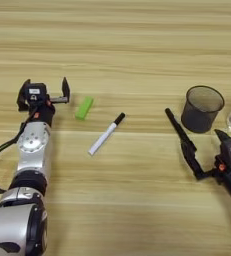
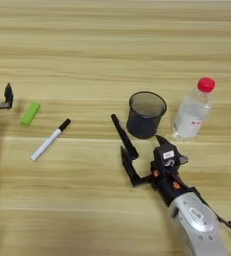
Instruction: Move the objects on the table
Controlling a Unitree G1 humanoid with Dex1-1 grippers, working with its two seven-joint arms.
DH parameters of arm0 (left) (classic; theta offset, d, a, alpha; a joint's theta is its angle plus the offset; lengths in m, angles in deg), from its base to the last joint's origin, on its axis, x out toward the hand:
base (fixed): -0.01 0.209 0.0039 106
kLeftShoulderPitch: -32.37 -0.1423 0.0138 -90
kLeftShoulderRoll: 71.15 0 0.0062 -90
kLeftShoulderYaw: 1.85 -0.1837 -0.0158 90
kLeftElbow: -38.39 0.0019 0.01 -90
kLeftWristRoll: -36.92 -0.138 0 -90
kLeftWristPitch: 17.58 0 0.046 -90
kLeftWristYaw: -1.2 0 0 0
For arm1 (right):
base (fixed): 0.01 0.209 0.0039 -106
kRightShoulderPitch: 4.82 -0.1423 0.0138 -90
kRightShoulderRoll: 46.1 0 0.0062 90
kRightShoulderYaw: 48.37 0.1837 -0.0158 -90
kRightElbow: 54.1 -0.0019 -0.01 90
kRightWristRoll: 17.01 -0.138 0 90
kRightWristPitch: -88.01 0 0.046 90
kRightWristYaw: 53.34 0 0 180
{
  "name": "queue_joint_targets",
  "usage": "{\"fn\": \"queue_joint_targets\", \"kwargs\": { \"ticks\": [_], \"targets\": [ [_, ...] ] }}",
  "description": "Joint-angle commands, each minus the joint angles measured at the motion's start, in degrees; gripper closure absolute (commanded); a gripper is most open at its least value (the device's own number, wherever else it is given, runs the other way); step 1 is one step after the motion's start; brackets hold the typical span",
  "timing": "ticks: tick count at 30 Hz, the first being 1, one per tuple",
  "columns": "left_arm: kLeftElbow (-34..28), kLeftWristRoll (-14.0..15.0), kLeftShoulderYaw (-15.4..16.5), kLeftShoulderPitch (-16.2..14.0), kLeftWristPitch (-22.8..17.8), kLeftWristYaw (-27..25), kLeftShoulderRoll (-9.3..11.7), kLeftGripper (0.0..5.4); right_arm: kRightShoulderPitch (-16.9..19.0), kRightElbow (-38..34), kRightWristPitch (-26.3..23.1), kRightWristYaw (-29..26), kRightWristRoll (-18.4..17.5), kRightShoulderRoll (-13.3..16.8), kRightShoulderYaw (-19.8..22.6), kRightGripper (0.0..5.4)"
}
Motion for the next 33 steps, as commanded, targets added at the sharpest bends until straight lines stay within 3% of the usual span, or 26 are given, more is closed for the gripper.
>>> {"fn": "queue_joint_targets", "kwargs": {
  "ticks": [1,6,13,33],
  "targets": [
    [0.18,-0.44,-0.32,0.39,0.37,0.22,0.03,0.02,-3.21,4.64,0.03,1.09,1.99,-1.12,-1.66,0.0],
    [-0.13,-0.5,-0.42,0.2,0.43,0.41,-0.1,0.02,-4.48,8.77,1.32,1.43,4.63,-1.69,-4.44,0.0],
    [-0.45,-0.63,-0.56,0.0,0.48,0.66,-0.28,0.0,-6.54,15.32,2.4,1.87,7.38,-2.2,-6.44,0.83],
    [-1.15,-0.59,-0.96,-0.29,0.54,0.8,-0.58,0.0,-9.32,21.93,2.41,2.5,7.11,-3.6,-4.97,3.05]
  ]
}}
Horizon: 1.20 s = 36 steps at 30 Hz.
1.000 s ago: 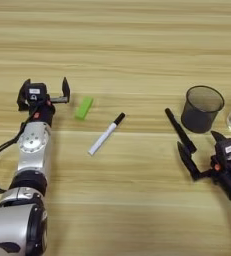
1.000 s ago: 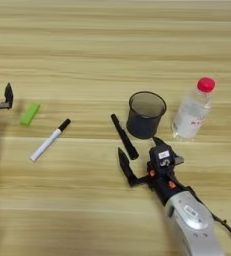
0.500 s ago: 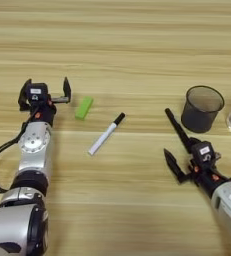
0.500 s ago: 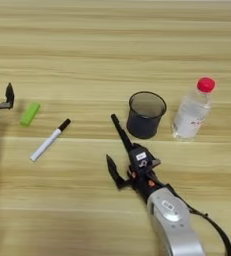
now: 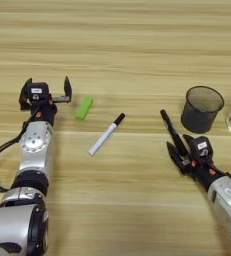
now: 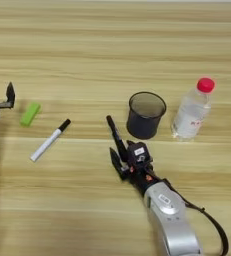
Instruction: Move the objects on the table
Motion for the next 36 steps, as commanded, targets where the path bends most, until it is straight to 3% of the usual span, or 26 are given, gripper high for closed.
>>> {"fn": "queue_joint_targets", "kwargs": {
  "ticks": [1,9,12,23,30,36],
  "targets": [
    [-0.64,-0.44,-0.3,-0.27,0.4,0.14,-0.11,0.0,0.68,3.02,-2.74,1.12,0.46,-0.15,0.34,3.11],
    [-1.3,-0.6,-0.61,-0.48,0.32,0.71,-0.51,0.0,0.64,1.46,-4.62,-0.36,-0.62,-0.9,-1.23,4.14],
    [-1.42,-0.71,-0.77,-0.47,0.24,1.02,-0.68,0.0,0.6,1.04,-5.62,-1.42,-1.81,-1.18,-1.69,4.21],
    [-1.52,-0.76,-0.9,-0.45,0.18,1.33,-0.8,0.0,-0.54,-0.03,-8.4,-2.73,-2.97,-3.74,-5.34,4.21],
    [-1.51,-0.59,-0.74,-0.52,0.18,1.13,-0.56,0.0,-1.45,2.26,-6.7,-0.84,-1.45,-4.7,-5.56,4.21],
    [-1.48,-0.61,-0.69,-0.57,0.19,1.09,-0.41,0.0,-1.21,1.14,-1.55,0.21,-0.11,-4.48,-5.28,3.32]
  ]
}}
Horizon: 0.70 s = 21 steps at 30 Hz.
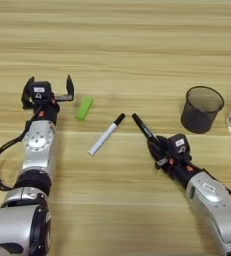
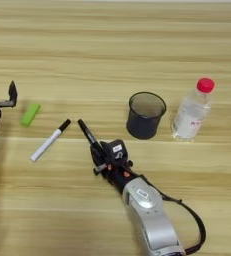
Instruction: Move the objects on the table
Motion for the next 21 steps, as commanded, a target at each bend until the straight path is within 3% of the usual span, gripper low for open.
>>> {"fn": "queue_joint_targets", "kwargs": {
  "ticks": [1,11,21],
  "targets": [
    [-0.37,-0.38,-0.04,-0.53,0.22,-0.07,0.4,0.0,1.36,-0.16,1.67,0.5,0.53,0.3,0.22,3.17],
    [-0.51,-0.58,-0.17,-0.64,0.33,0.12,0.3,0.0,4.85,-8.24,2.84,1.41,0.23,1.36,1.19,2.04],
    [-0.48,-0.72,-0.17,-0.62,0.47,0.24,0.32,0.0,9.65,-17.01,-0.16,5.23,-0.14,2.99,6.72,0.66]
  ]
}}
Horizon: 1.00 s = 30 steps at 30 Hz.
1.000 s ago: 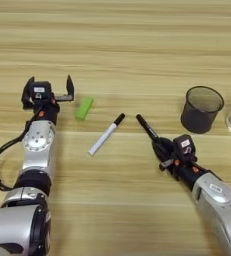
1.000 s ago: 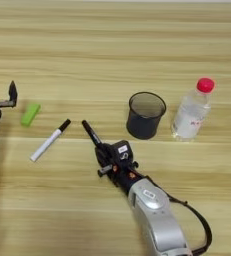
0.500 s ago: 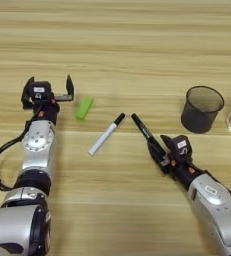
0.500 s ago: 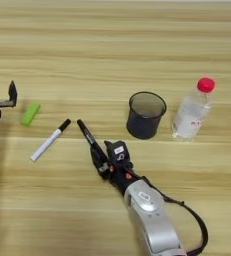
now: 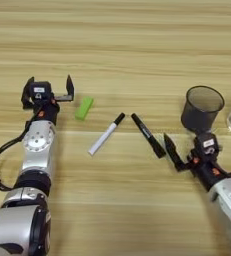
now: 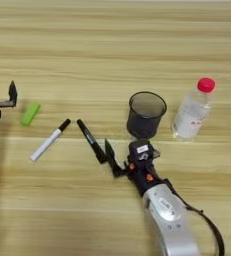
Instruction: Move the objects on the table
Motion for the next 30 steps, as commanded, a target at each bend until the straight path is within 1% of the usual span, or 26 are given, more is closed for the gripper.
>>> {"fn": "queue_joint_targets", "kwargs": {
  "ticks": [1,3,6,11,14,17,22,30],
  "targets": [
    [-0.37,-0.51,-0.1,-0.52,0.44,0.17,0.3,0.0,1.25,-2.26,-2.82,1.63,-0.31,0.3,1.8,0.48],
    [-0.41,-0.54,-0.08,-0.57,0.45,0.16,0.32,0.0,1.43,-2.9,-4.15,2.48,-0.77,0.4,3.19,0.27],
    [-0.51,-0.56,-0.07,-0.62,0.45,0.15,0.32,0.0,1.19,-2.64,-5.58,3.81,-0.54,0.65,5.23,0.03],
    [-0.5,-0.56,-0.03,-0.63,0.43,0.08,0.37,0.0,-0.86,-0.16,-5.58,5.13,-0.54,0.32,7.29,0.03],
    [-0.53,-0.52,-0.01,-0.67,0.46,0.01,0.37,0.0,-2.87,3.36,-4.02,5.97,-0.73,0.09,8.72,0.03],
    [-0.53,-0.52,0.0,-0.7,0.46,-0.08,0.41,0.0,-5.2,5.5,-2.05,5.58,-0.4,-0.06,8.28,0.03],
    [-0.49,-0.49,0.0,-0.6,0.45,0.0,0.21,0.0,-8.21,9.35,-0.24,5.2,-0.61,0.39,9.03,0.03],
    [-0.36,-0.56,-0.06,-0.52,0.4,0.13,0.03,0.0,-14.22,15.93,0.81,4.3,-0.49,1.6,9.91,0.03]
  ]
}}
